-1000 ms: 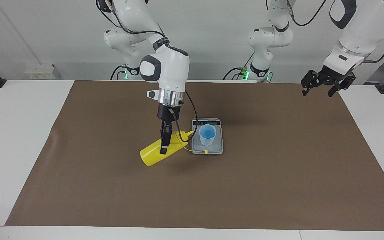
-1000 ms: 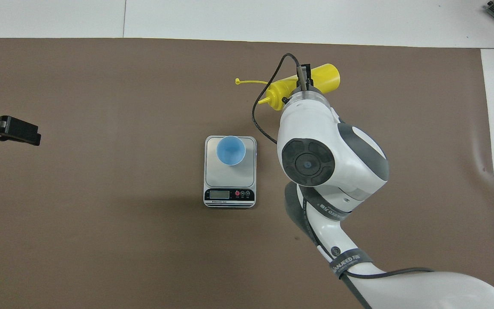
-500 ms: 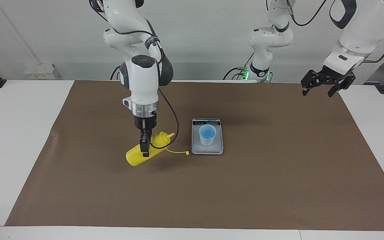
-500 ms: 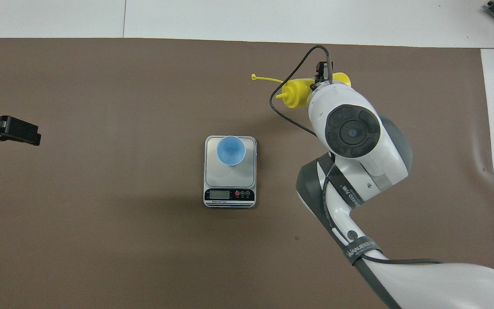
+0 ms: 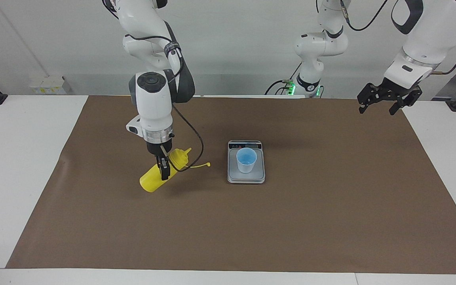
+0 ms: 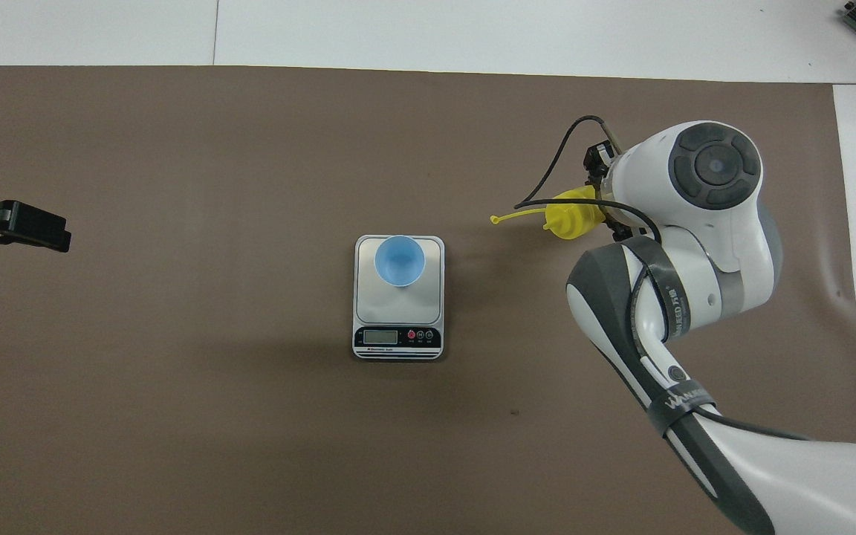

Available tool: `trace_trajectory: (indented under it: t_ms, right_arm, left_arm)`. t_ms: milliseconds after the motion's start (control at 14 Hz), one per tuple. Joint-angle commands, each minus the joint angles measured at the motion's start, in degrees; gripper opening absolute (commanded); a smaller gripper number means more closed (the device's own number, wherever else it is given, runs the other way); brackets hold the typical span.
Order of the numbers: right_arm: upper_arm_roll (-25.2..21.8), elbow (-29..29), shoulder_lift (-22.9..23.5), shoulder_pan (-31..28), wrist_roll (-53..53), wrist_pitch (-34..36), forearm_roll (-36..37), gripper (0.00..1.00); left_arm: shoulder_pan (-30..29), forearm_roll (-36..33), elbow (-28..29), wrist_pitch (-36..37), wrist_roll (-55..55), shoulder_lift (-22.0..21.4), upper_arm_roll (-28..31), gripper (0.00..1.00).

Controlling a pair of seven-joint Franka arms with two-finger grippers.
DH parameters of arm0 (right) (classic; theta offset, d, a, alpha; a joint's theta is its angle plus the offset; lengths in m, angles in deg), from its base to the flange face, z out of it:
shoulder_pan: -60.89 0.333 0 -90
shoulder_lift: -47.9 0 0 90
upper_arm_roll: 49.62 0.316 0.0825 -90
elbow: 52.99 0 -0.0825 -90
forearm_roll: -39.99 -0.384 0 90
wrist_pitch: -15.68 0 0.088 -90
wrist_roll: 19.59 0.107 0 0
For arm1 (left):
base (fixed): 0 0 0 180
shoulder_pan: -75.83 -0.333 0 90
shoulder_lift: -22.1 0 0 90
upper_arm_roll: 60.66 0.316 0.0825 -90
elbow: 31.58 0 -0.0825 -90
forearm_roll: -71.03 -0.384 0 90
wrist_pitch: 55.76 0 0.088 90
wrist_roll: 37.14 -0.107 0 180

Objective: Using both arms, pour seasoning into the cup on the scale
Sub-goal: 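Turn the yellow bottle upright and carry it back with the right gripper, then lower the yellow bottle onto the table and open the right gripper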

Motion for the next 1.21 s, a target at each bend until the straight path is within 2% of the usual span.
trace_trajectory:
  t_ms: [0, 143, 214, 286, 571, 786, 1143]
  right_arm:
    - [0.7, 2.9, -2.8, -2.9, -8.4, 1.8, -4.5, 0.0]
    - [0.6, 2.7, -2.8, -7.3, -12.0, 3.9, -15.7, 0.0]
    - [0.6, 2.8, -2.8, -8.9, -17.5, 5.5, -18.9, 0.0]
    - [0.6, 2.7, -2.9, -10.6, -20.7, 7.1, -19.9, 0.0]
    - [0.7, 2.7, -3.2, -17.1, -22.9, 14.1, -29.0, 0.0]
    - [0.6, 3.2, -3.1, -22.8, -32.6, 21.1, -31.6, 0.0]
    - [0.6, 4.5, -2.0, -27.3, -38.2, 24.0, -34.4, 0.0]
  left_arm:
    - [-0.1, -0.3, -0.1, 0.3, 0.6, 0.2, -0.3, 1.0]
    - [-0.1, -0.3, -0.1, 0.3, 0.6, 0.1, -0.3, 1.0]
    - [-0.1, -0.3, -0.1, 0.3, 0.6, 0.1, -0.3, 1.0]
    - [-0.1, -0.3, -0.1, 0.3, 0.6, 0.1, -0.3, 1.0]
    - [-0.1, -0.3, -0.1, 0.3, 0.6, 0.1, -0.3, 1.0]
    - [-0.1, -0.3, -0.1, 0.3, 0.6, 0.1, -0.3, 1.0]
    - [-0.1, -0.3, -0.1, 0.3, 0.5, 0.1, -0.3, 1.0]
